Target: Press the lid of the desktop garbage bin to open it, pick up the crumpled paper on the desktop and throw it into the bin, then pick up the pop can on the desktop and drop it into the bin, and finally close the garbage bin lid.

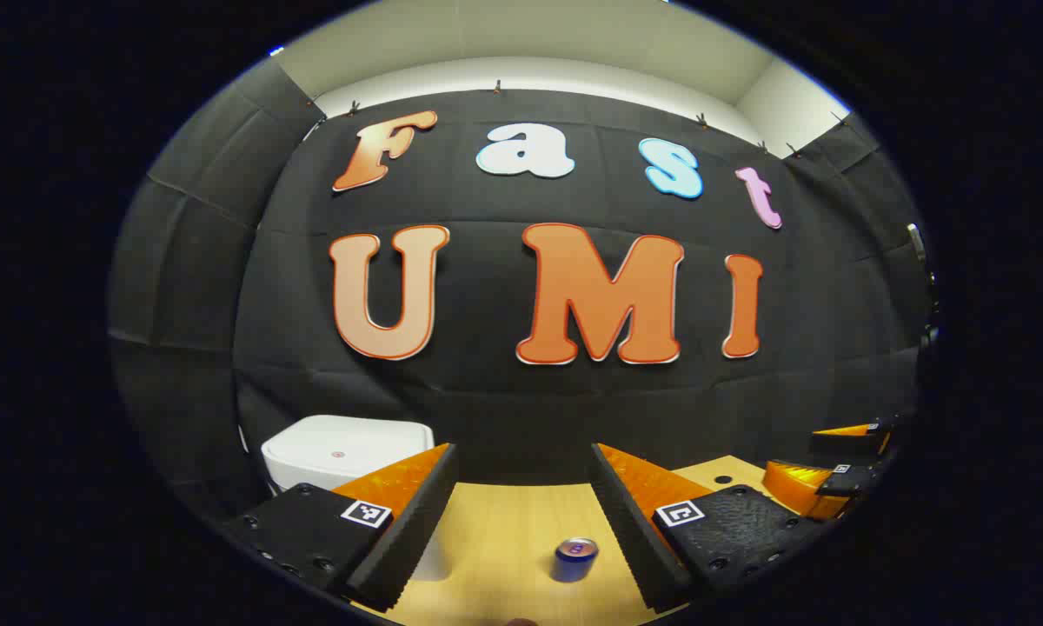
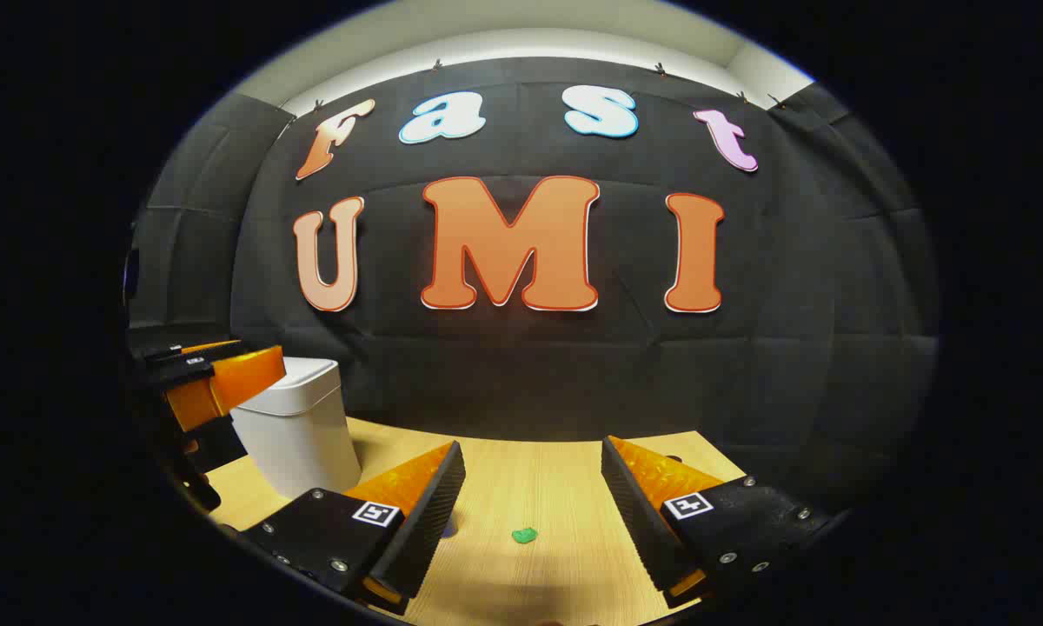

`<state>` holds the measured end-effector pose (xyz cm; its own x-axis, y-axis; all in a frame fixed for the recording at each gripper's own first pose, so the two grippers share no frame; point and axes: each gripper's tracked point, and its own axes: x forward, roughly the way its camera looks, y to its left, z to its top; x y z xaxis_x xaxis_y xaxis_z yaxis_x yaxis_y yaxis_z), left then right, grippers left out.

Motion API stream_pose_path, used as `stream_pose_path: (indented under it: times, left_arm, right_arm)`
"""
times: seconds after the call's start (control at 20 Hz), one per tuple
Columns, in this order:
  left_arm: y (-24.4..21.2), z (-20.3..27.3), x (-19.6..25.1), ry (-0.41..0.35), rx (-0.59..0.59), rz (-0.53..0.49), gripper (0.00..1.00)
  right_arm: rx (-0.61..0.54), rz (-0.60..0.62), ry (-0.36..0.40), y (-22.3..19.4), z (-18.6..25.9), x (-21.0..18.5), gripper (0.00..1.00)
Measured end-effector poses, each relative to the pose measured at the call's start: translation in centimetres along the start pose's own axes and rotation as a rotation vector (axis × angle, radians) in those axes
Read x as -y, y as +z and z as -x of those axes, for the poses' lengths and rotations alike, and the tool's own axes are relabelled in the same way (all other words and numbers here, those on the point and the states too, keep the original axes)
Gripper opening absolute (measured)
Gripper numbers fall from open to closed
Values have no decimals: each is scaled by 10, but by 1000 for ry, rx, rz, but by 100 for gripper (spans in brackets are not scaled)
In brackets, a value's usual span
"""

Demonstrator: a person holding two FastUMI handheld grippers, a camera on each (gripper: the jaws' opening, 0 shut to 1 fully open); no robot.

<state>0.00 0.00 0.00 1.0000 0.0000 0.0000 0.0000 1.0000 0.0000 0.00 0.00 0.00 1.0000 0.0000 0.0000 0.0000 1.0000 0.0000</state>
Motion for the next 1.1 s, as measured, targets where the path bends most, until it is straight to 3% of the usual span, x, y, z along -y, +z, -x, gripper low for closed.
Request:
stream_pose_path:
  times: [0.15, 0.25, 0.3, 0.4, 0.5, 0.55, 0.6, 0.8, 1.1]
  left_arm:
    - [21, -16, -44, 100, 51, -68, 94]
    - [29, -29, -78, 163, 54, -49, 94]
    - [32, -34, -95, 199, 45, -37, 89]
    - [41, -36, -111, 223, 66, -30, 87]
    - [36, -30, -101, 202, 46, -18, 87]
    - [30, -28, -87, 176, 28, 13, 82]
    - [26, -25, -73, 152, 12, 45, 87]
    - [12, -16, -37, 102, -9, 106, 91]
    - [-22, -5, 17, 12, -63, 46, 94]
  right_arm:
    - [5, -22, 4, 3, -16, 5, 94]
    - [4, -31, 5, 3, -24, 7, 94]
    - [3, -33, 3, 3, -27, 9, 94]
    - [3, -31, -1, 2, -31, 11, 94]
    - [3, -28, -3, 4, -31, 12, 94]
    - [5, -28, -2, 3, -32, 11, 94]
    - [5, -25, -3, 3, -31, 9, 94]
    - [8, -10, 11, 2, -25, 2, 95]
    - [13, -42, 50, 6, -16, -10, 94]
